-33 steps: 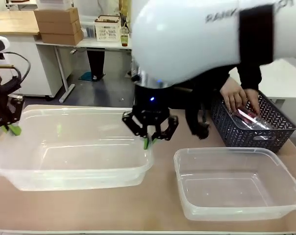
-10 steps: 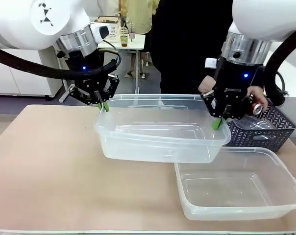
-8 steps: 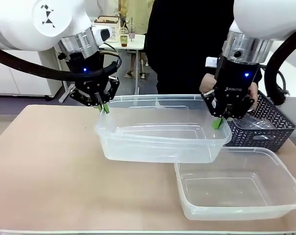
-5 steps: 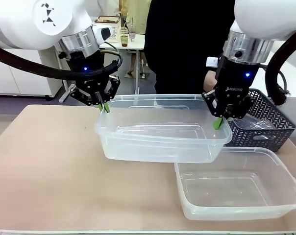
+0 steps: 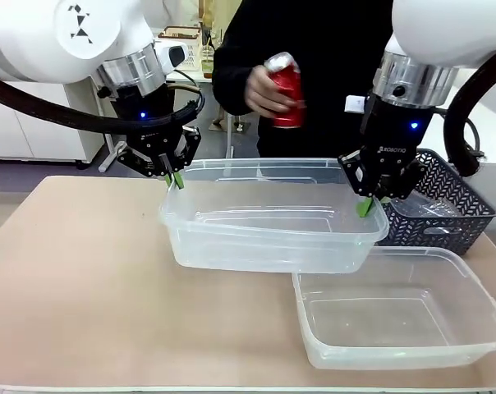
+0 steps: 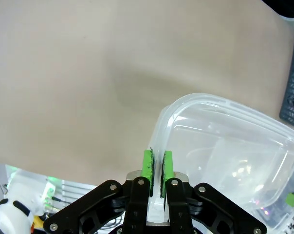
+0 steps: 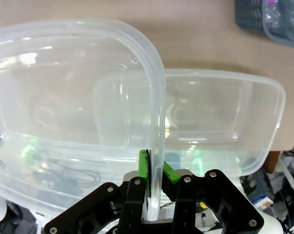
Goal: Sort the waste into each basket.
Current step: Offer the picked Organizing box to the human.
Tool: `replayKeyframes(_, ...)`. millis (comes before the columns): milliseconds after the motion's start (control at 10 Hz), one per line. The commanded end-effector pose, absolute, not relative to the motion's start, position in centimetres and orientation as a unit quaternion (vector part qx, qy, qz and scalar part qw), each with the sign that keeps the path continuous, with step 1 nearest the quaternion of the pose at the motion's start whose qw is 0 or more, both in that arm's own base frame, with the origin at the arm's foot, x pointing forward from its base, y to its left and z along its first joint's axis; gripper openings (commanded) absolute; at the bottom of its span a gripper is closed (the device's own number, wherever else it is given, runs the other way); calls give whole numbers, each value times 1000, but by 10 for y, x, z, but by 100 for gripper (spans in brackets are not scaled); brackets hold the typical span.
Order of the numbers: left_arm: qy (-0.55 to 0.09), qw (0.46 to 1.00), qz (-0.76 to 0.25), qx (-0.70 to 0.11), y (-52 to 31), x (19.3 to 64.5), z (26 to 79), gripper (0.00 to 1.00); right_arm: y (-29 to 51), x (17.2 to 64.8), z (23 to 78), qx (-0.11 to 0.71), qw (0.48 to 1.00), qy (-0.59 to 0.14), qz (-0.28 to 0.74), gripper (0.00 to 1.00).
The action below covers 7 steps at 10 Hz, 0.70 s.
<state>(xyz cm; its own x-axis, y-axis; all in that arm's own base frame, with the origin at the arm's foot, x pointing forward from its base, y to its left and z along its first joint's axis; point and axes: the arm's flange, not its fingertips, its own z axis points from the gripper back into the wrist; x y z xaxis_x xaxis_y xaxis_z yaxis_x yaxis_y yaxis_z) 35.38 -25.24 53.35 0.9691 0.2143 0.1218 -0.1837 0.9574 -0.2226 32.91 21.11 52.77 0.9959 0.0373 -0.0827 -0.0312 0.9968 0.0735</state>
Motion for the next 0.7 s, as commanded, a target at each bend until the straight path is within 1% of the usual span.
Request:
replayKeyframes(0,-77,985,107,-112,-254,357,539,9,214,325,530,38,998,43,27,5)
replayKeyframes(600,-77,985,107,-112,-254,357,539,9,214,325,530,38,998,43,27,5)
